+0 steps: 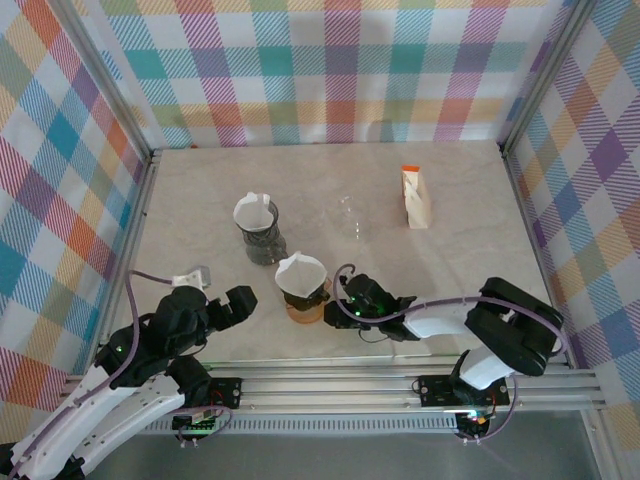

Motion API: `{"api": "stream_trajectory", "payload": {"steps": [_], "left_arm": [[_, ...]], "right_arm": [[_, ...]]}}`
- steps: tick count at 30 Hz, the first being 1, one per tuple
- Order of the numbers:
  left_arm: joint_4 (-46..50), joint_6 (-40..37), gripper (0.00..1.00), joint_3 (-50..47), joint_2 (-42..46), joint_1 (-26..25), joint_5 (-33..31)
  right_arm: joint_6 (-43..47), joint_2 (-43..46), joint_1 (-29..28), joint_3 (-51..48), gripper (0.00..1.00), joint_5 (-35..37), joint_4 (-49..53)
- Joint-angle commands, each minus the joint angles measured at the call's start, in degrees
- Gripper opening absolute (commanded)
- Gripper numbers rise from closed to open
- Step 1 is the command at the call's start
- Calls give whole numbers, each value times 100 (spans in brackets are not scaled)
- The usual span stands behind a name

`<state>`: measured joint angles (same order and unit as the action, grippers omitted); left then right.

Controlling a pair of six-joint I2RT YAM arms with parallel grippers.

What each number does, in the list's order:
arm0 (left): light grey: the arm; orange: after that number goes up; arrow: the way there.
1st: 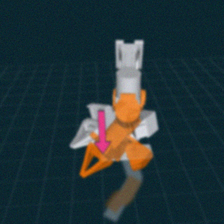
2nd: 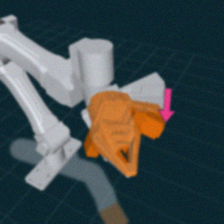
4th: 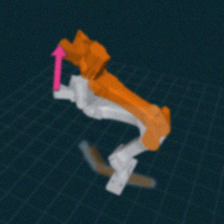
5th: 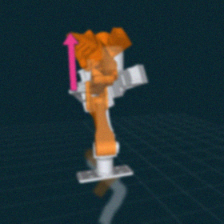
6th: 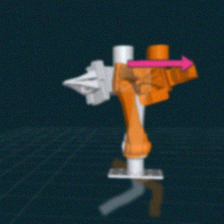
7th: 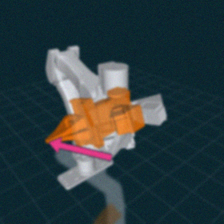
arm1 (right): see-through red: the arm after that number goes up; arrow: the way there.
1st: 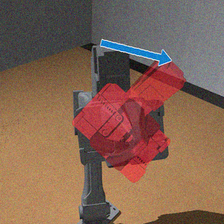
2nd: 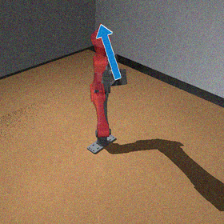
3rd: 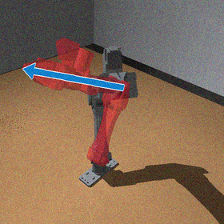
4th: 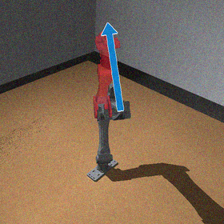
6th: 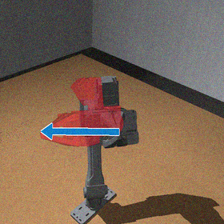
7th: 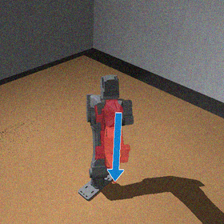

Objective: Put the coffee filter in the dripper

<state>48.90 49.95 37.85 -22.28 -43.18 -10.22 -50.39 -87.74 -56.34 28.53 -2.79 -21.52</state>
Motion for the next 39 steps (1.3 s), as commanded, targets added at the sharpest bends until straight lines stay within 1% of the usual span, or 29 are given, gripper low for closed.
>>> {"api": "stream_trajectory", "payload": {"steps": [1,8,13,17,20,22,24,27,29,31,33,35,37,39], "left_arm": [[217,31,100,89,122,30,-143],[447,71,100,171,327,35,-291],[604,-10,100,401,467,34,-327],[667,-88,100,663,469,34,-426],[562,-167,100,828,390,32,-458],[492,-219,100,909,254,30,-446],[439,-234,100,944,134,37,-459],[412,-114,100,918,95,29,-608],[351,-27,100,853,182,29,-698],[289,-10,100,810,256,37,-768],[279,-42,100,824,229,31,-780],[294,-86,100,863,136,33,-763],[308,-116,100,899,32,29,-719],[299,-135,100,900,-42,30,-688]], "right_arm": [[-59,-320,-29,399,23,-183,-478],[77,-1156,-30,1364,22,-400,-394],[148,-1739,-31,2047,22,-556,-292],[250,-1847,-32,2268,23,-494,-79],[319,-1635,-39,2133,25,-311,97],[366,-1351,-41,1927,30,-226,196],[456,-981,-62,1721,38,-78,417],[730,-283,-59,1529,54,307,1090],[1059,161,-60,1568,60,689,1734],[1467,546,-3,1788,64,1161,2526],[1795,723,214,2107,65,1323,3180],[2074,753,559,2404,66,1253,3587],[2401,627,985,2740,68,927,3784],[2662,359,1271,3170,68,1121,4147]]}}
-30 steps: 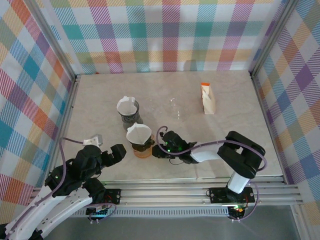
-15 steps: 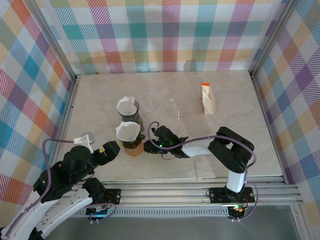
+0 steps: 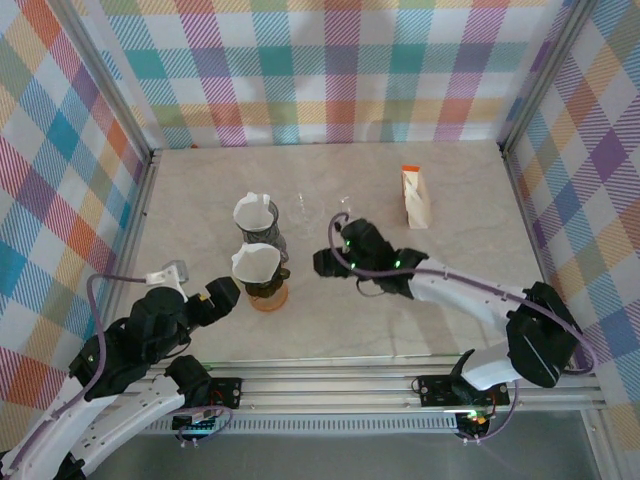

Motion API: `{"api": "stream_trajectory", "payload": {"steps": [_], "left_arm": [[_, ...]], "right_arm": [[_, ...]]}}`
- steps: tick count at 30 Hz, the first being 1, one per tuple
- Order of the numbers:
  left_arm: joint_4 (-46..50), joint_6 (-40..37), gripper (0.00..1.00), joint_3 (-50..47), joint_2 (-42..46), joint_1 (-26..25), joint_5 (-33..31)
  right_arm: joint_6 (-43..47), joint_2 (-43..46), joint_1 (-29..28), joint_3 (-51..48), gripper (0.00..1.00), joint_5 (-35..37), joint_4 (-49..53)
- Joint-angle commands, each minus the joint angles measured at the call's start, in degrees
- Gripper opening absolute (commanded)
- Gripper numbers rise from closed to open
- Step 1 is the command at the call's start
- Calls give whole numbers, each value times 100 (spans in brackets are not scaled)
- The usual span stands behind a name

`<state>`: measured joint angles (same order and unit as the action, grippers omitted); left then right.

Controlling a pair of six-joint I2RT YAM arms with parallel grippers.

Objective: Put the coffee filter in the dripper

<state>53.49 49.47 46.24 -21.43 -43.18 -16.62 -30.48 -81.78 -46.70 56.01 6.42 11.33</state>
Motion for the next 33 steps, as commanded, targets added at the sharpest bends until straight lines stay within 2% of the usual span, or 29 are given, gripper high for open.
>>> {"api": "stream_trajectory", "payload": {"steps": [1,5,16,22,24,33], "left_arm": [[-164,-93,100,50,-144,29,-34],[-147,-89,100,-2,-117,32,-41],[-173,-160,100,-71,-301,30,-147],[-230,-196,100,-77,-421,30,-196],[-243,-199,100,-80,-457,30,-208],[-331,-144,100,-150,-537,31,-214]], "right_arm": [[868,-372,439,638,68,303,1004],[1289,-856,1003,1237,68,653,1408],[2104,-1812,2004,1611,68,-167,1064],[2517,-2086,2149,1603,68,-706,724],[2599,-2179,2151,1657,66,-797,691],[2586,-2345,2142,1721,43,-1004,654]]}}
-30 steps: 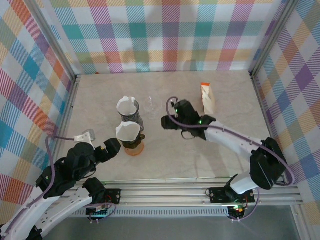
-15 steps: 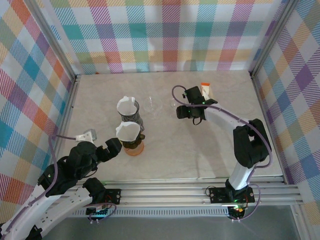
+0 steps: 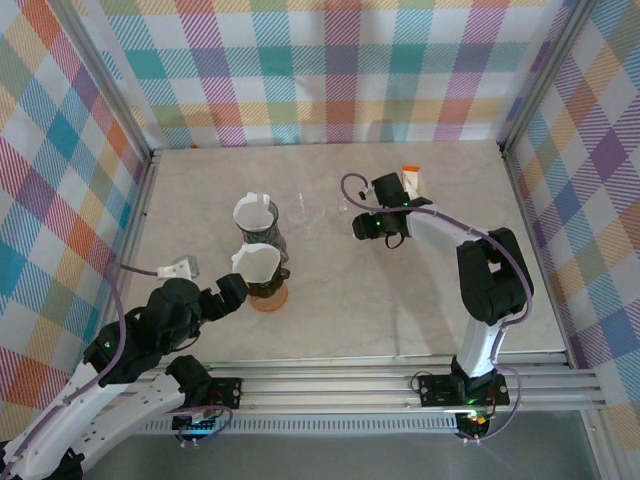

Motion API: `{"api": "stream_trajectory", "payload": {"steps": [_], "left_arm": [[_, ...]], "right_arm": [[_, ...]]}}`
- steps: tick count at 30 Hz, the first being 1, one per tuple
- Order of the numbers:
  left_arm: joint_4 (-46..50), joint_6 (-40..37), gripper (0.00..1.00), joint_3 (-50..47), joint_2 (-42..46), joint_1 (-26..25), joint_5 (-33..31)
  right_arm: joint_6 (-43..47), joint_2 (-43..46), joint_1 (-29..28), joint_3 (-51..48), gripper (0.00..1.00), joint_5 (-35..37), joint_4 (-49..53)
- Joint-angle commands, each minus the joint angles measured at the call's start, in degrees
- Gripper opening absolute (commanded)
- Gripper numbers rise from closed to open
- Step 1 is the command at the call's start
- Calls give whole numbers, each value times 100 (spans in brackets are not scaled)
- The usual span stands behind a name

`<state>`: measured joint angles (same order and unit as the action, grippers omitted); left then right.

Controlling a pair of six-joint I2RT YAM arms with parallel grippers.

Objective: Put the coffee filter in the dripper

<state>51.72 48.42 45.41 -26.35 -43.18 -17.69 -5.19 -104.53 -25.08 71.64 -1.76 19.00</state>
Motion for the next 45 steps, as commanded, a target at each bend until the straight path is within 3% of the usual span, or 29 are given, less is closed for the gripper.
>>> {"api": "stream_trajectory", "payload": {"steps": [1,8,14,21,32,40,45], "left_arm": [[-154,-37,100,-71,-60,29,-113],[-153,-22,100,-72,-121,34,-103],[-198,0,100,-62,-116,36,-33],[-203,7,100,-36,-112,33,0],[-147,60,100,-150,30,32,2],[-173,79,100,-218,68,31,-32],[-180,95,100,-266,68,29,2]], "right_arm": [[55,-75,-18,164,43,-149,-111],[103,-48,-41,107,21,8,-155],[-29,479,-292,-323,12,184,-72],[-695,1710,-1089,-1284,10,650,352],[-1602,3107,-2821,-2524,11,1650,945],[-2161,3330,-3765,-2762,13,2055,1253],[-2378,3120,-3999,-2849,22,2137,1120]]}}
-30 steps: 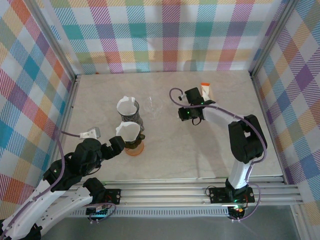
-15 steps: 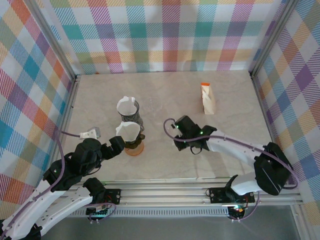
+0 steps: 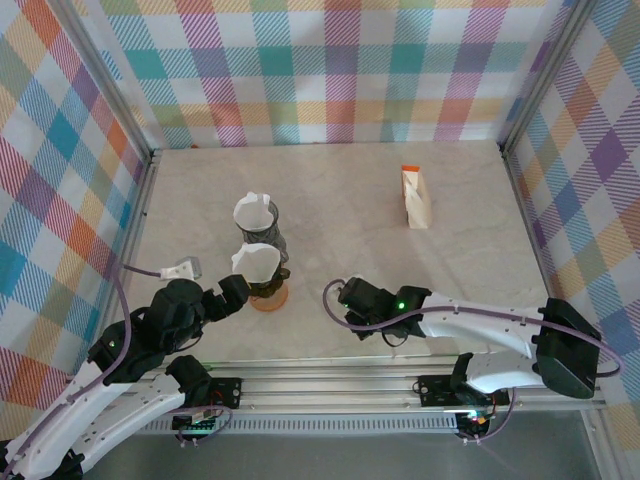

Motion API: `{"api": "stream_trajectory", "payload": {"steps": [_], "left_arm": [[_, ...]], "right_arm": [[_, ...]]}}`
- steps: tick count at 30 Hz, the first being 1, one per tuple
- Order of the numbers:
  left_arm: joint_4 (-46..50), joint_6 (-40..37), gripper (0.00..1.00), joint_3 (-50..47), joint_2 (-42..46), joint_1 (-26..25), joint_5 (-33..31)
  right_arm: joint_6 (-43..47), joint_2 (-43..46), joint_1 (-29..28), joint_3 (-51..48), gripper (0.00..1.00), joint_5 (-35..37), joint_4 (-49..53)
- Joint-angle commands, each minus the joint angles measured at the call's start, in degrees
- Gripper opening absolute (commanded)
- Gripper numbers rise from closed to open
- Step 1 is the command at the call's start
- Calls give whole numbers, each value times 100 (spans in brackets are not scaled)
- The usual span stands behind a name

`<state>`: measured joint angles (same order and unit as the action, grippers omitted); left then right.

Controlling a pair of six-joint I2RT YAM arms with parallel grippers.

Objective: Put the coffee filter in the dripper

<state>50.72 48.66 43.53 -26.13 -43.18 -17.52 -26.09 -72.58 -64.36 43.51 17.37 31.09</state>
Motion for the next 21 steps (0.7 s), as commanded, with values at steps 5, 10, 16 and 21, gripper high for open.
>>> {"api": "stream_trajectory", "payload": {"steps": [5,10,16,21], "left_arm": [[-36,60,100,-80,55,34,-41],[-3,47,100,-113,97,32,-73],[-59,7,100,-154,126,29,-111],[-41,12,100,-154,99,29,-61]], "right_arm": [[-274,-182,-159,110,37,196,-83],[-184,101,-165,440,61,232,300],[363,281,32,1264,71,225,721],[959,-653,736,2166,74,-301,431]]}}
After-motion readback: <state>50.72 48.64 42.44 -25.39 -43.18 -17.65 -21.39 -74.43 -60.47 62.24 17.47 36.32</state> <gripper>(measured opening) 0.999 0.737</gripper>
